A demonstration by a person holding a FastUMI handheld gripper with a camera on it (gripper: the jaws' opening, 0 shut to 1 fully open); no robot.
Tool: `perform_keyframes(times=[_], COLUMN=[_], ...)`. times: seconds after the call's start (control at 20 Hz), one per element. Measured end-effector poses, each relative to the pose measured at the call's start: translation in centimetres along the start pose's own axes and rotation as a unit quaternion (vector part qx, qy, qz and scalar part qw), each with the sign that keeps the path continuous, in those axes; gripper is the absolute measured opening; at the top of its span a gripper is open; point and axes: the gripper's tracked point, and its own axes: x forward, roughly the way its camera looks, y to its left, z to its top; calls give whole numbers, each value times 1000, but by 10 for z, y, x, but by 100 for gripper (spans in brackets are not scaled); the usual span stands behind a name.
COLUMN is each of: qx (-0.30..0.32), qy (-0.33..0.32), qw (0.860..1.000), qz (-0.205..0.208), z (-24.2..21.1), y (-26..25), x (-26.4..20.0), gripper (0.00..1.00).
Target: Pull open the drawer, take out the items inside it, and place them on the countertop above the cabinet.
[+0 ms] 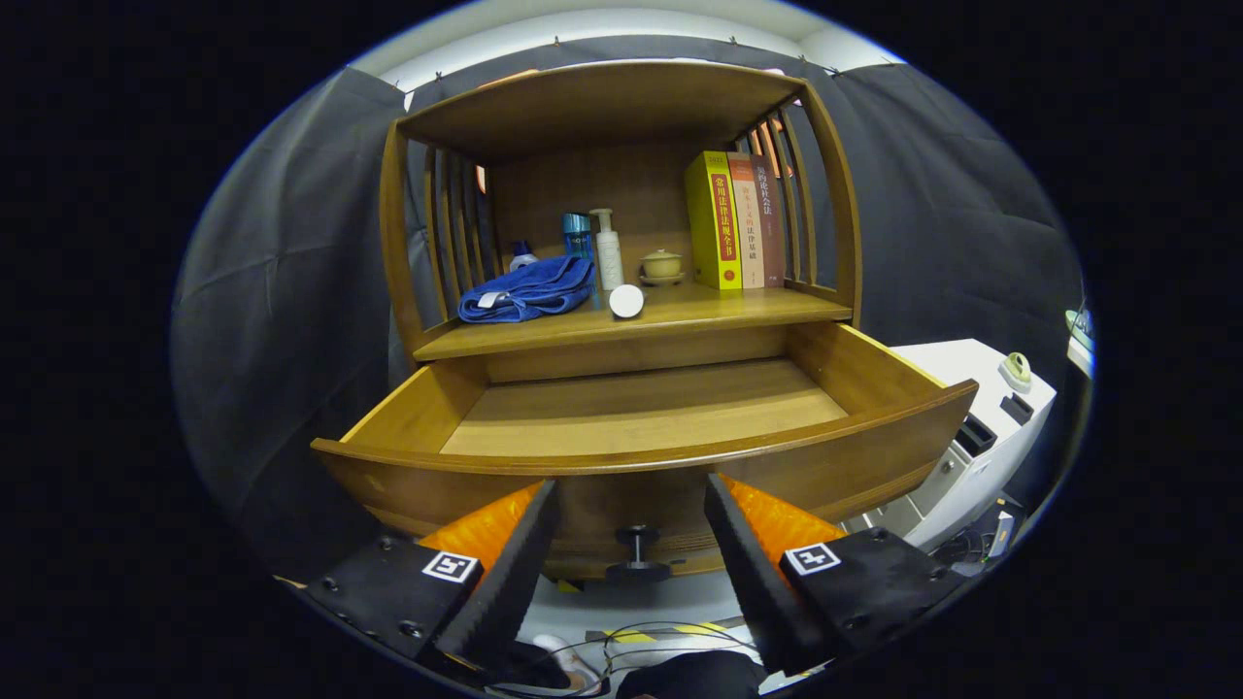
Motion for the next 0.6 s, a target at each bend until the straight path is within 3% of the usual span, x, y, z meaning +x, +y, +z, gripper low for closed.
perform_keyframes(times=[0.6], qx=[-39], qy=[-18], qw=[999], qz=[-22], z=[5], y=[-2], x=[22], gripper=[97])
